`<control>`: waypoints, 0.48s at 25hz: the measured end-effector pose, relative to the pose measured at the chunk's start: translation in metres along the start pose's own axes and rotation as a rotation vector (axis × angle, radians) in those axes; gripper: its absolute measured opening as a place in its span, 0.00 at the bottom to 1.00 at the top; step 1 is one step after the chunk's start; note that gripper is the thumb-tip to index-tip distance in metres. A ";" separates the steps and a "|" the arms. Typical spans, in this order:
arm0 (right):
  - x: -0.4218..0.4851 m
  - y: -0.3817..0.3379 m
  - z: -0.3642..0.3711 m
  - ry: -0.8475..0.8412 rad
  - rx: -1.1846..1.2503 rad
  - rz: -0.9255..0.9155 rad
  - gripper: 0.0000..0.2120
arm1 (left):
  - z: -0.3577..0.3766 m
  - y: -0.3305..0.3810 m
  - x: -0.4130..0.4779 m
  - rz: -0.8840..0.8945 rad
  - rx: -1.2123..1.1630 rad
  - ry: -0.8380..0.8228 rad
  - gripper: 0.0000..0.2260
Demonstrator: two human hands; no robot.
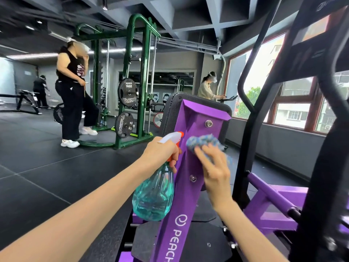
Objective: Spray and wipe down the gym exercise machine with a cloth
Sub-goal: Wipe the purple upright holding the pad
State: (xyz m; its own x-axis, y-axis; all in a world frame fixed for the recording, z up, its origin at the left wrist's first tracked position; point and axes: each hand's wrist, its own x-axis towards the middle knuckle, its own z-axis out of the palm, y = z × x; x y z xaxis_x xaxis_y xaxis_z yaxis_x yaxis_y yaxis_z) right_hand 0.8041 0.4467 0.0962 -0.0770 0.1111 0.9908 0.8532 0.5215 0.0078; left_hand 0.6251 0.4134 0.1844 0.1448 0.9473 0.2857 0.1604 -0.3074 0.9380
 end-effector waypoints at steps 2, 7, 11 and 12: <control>-0.039 0.004 -0.013 -0.163 -0.025 -0.197 0.31 | 0.004 0.000 -0.004 -0.009 -0.006 -0.004 0.13; 0.036 0.011 -0.029 0.086 0.180 0.453 0.18 | 0.010 0.005 -0.005 -0.050 0.030 -0.022 0.14; 0.068 0.012 -0.005 0.082 0.475 0.850 0.20 | 0.018 0.008 -0.007 -0.045 0.036 0.000 0.27; 0.053 0.007 -0.002 0.037 0.479 0.825 0.20 | 0.019 0.007 -0.007 -0.042 0.021 -0.003 0.28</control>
State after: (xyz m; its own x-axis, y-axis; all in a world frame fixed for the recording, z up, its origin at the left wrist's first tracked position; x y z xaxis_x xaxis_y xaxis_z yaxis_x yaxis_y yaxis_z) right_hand 0.8073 0.4543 0.1489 0.4780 0.5761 0.6630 0.3287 0.5827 -0.7432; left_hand 0.6437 0.4029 0.1854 0.1401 0.9593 0.2454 0.1869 -0.2690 0.9448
